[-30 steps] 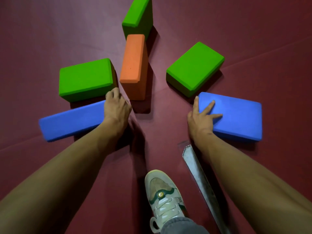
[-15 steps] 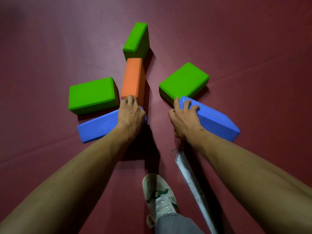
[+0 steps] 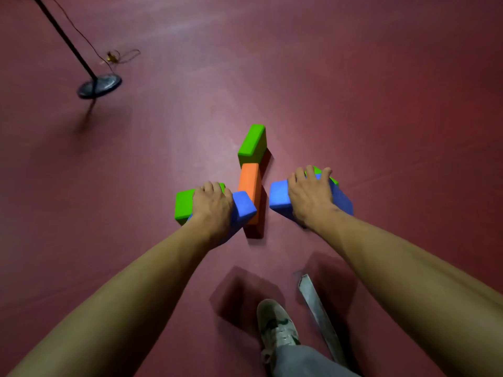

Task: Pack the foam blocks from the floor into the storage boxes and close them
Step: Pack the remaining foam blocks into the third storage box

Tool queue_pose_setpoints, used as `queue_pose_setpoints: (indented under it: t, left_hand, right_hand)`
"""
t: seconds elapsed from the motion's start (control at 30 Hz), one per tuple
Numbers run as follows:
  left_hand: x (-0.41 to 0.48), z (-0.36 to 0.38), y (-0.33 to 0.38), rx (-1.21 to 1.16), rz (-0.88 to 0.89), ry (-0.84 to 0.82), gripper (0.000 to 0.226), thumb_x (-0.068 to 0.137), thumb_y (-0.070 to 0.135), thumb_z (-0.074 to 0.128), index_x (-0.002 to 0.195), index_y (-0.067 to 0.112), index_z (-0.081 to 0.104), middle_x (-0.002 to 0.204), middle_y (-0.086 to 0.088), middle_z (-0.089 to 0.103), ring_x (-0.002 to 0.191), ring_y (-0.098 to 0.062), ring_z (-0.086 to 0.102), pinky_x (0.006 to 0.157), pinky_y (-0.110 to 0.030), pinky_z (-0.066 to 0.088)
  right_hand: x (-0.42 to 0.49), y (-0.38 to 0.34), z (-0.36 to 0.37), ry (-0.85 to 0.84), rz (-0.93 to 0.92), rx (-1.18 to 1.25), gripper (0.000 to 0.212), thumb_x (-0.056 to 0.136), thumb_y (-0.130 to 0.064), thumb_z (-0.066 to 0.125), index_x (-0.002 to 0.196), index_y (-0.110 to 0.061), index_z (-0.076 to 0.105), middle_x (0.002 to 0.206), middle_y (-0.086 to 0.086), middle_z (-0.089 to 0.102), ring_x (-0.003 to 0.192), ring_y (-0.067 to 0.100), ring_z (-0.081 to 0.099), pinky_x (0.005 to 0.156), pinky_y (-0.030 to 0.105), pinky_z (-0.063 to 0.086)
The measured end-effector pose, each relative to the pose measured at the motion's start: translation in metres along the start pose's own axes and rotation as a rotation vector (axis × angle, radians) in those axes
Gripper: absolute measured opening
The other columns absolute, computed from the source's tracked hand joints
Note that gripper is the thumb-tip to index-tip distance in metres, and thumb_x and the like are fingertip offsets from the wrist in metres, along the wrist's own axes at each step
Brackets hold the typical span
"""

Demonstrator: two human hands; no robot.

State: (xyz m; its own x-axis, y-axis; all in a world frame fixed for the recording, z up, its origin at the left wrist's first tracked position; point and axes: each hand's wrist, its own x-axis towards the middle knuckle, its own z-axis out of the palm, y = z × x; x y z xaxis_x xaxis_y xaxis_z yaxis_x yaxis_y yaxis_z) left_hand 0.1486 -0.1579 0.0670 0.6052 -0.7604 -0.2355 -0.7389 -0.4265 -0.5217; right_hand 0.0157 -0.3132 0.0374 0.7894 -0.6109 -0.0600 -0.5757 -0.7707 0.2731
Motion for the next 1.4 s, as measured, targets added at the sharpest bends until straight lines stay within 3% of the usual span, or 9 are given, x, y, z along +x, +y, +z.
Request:
queue_pose_setpoints:
  t: [0.13, 0.27, 0.4, 0.63, 0.77, 1.0, 1.4]
  left_hand:
    - [-0.045, -0.044, -0.036, -0.034, -0.057, 0.052, 0.075, 0.073, 0.048, 0.078, 0.13, 0.012, 0.044, 0.125, -0.01, 0.048, 0.112, -0.027, 0.051, 0.085, -0.033, 0.042]
    - [-0.098, -0.08, -0.065, -0.005, -0.09, 0.077, 0.074, 0.07, 0.04, 0.081, 0.128, 0.013, 0.045, 0.126, -0.007, 0.048, 0.112, -0.025, 0.051, 0.082, -0.031, 0.04]
    - [-0.159, -0.106, -0.095, 0.003, -0.123, 0.093, 0.076, 0.064, 0.038, 0.084, 0.126, 0.017, 0.045, 0.125, -0.004, 0.046, 0.111, -0.024, 0.051, 0.072, -0.031, 0.037]
    - [-0.277, -0.12, -0.153, -0.123, -0.278, 0.091, 0.081, 0.063, 0.033, 0.087, 0.129, 0.018, 0.042, 0.127, -0.005, 0.043, 0.117, -0.026, 0.047, 0.072, -0.033, 0.037]
    - [-0.343, -0.109, -0.183, -0.174, -0.385, 0.084, 0.076, 0.069, 0.026, 0.082, 0.132, 0.017, 0.04, 0.13, -0.006, 0.045, 0.119, -0.027, 0.045, 0.072, -0.035, 0.035]
    - [-0.459, -0.061, -0.24, -0.249, -0.631, -0.059, 0.09, 0.06, 0.034, 0.089, 0.133, 0.017, 0.039, 0.127, -0.005, 0.053, 0.121, -0.027, 0.047, 0.074, -0.036, 0.039]
    - [-0.717, 0.022, -0.282, -0.284, -1.019, -0.317, 0.089, 0.063, 0.03, 0.087, 0.136, 0.02, 0.038, 0.133, -0.004, 0.048, 0.126, -0.027, 0.044, 0.081, -0.042, 0.047]
  right_hand:
    - [-0.02, 0.013, -0.062, 0.053, 0.012, 0.117, 0.064, 0.079, -0.023, 0.071, 0.134, -0.013, 0.04, 0.127, 0.007, 0.046, 0.123, 0.032, 0.039, 0.1, 0.066, 0.034]
    - [-0.053, 0.016, -0.121, 0.135, -0.016, 0.176, 0.064, 0.078, -0.014, 0.069, 0.134, -0.012, 0.037, 0.126, 0.006, 0.044, 0.121, 0.034, 0.038, 0.09, 0.059, 0.044]
    - [-0.09, 0.009, -0.176, 0.23, -0.086, 0.156, 0.055, 0.081, -0.008, 0.063, 0.131, -0.013, 0.039, 0.127, 0.007, 0.045, 0.12, 0.034, 0.04, 0.089, 0.054, 0.044]
    - [-0.146, -0.03, -0.258, 0.315, -0.252, 0.207, 0.051, 0.082, -0.008, 0.059, 0.13, -0.014, 0.041, 0.131, 0.007, 0.046, 0.121, 0.036, 0.042, 0.084, 0.053, 0.043]
    - [-0.173, -0.076, -0.294, 0.385, -0.394, 0.226, 0.047, 0.082, -0.012, 0.059, 0.126, -0.015, 0.042, 0.128, 0.007, 0.048, 0.119, 0.035, 0.044, 0.081, 0.051, 0.045]
    - [-0.211, -0.183, -0.34, 0.389, -0.752, 0.311, 0.044, 0.078, -0.013, 0.057, 0.119, -0.018, 0.042, 0.121, 0.004, 0.047, 0.112, 0.033, 0.045, 0.073, 0.045, 0.04]
    - [-0.367, -0.393, -0.388, 0.19, -1.299, 0.423, 0.053, 0.08, -0.017, 0.052, 0.132, -0.019, 0.039, 0.127, 0.007, 0.042, 0.114, 0.033, 0.039, 0.08, 0.044, 0.039]
